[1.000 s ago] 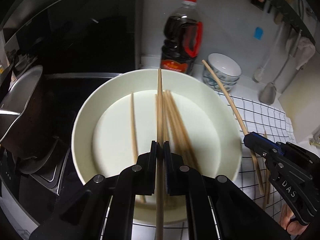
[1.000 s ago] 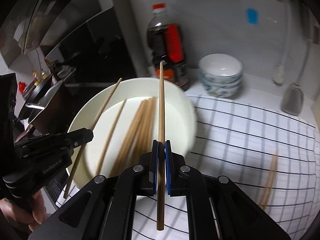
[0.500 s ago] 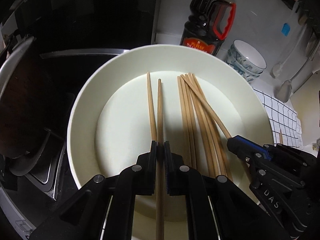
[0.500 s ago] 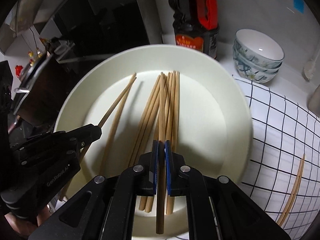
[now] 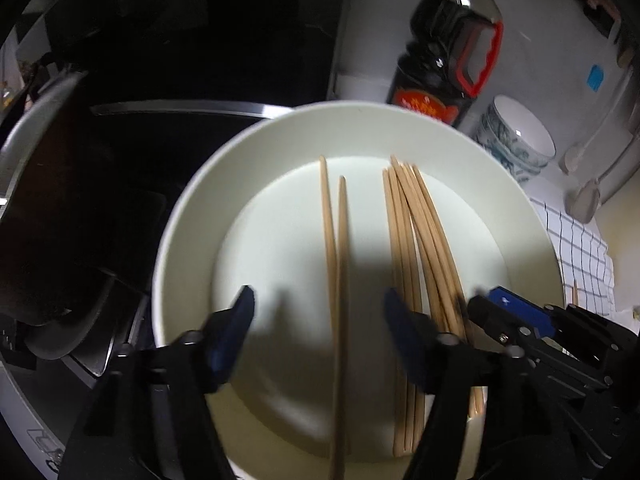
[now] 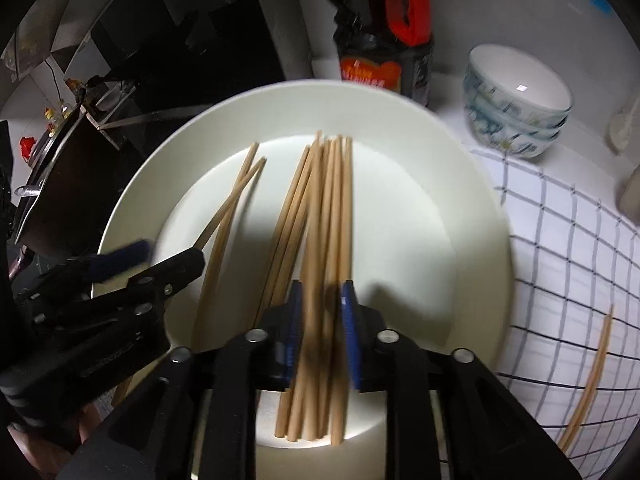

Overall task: Organize utensils
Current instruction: 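Open the left tool over the dish while the right tool releases its chopstick, then move both open tools back over the last chopsticks on the cloth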

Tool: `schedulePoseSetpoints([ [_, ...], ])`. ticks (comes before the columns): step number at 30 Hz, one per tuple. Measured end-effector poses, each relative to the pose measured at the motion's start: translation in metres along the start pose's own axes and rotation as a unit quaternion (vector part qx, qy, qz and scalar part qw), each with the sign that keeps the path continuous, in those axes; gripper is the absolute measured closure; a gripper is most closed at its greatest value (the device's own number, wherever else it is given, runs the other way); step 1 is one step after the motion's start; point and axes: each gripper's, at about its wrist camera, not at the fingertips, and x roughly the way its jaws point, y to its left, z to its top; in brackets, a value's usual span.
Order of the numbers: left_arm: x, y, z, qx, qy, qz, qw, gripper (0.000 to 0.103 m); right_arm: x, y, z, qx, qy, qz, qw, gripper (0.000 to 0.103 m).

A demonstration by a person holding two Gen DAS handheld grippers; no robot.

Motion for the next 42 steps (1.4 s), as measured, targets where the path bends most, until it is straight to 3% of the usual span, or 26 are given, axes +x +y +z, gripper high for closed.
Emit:
schedulePoseSetpoints([
  [2,-0.006,0.003,0.0,-0.002,-0.002,0.005,1.0,0.034,-0.007,-0.001,-0.002,0.001,-0.006,-0.006,1.0,0.078],
  [5,-0.014,0.009,-0.002,-0.008,-0.004,0.016,0.9998,0.024,-0.019,-0.003,-0.007,0.006,-0.018,-0.013,1.0,0.064],
  [6,-0.018,0.011,-0.004,-0.011,-0.006,0.019,0.9997,0.019,-0.023,-0.004,-0.009,0.007,-0.021,-0.013,1.0,0.063],
  [9,-0.025,0.013,-0.007,-0.015,-0.008,0.02,0.9997,0.018,-0.035,-0.005,-0.017,0.01,-0.028,-0.013,0.999,0.061],
  [11,-0.032,0.012,-0.011,-0.013,-0.01,0.021,0.9996,0.016,-0.042,-0.005,-0.021,0.013,-0.033,-0.013,0.999,0.053],
  [29,-0.071,-0.03,-0.036,0.021,-0.031,0.01,0.9993,0.008,-0.1,-0.035,-0.061,0.039,-0.06,-0.029,0.997,0.046],
  [42,-0.072,-0.086,-0.059,0.063,-0.016,-0.01,0.9978,0.008,-0.129,-0.076,-0.091,0.068,-0.07,-0.044,0.994,0.043],
])
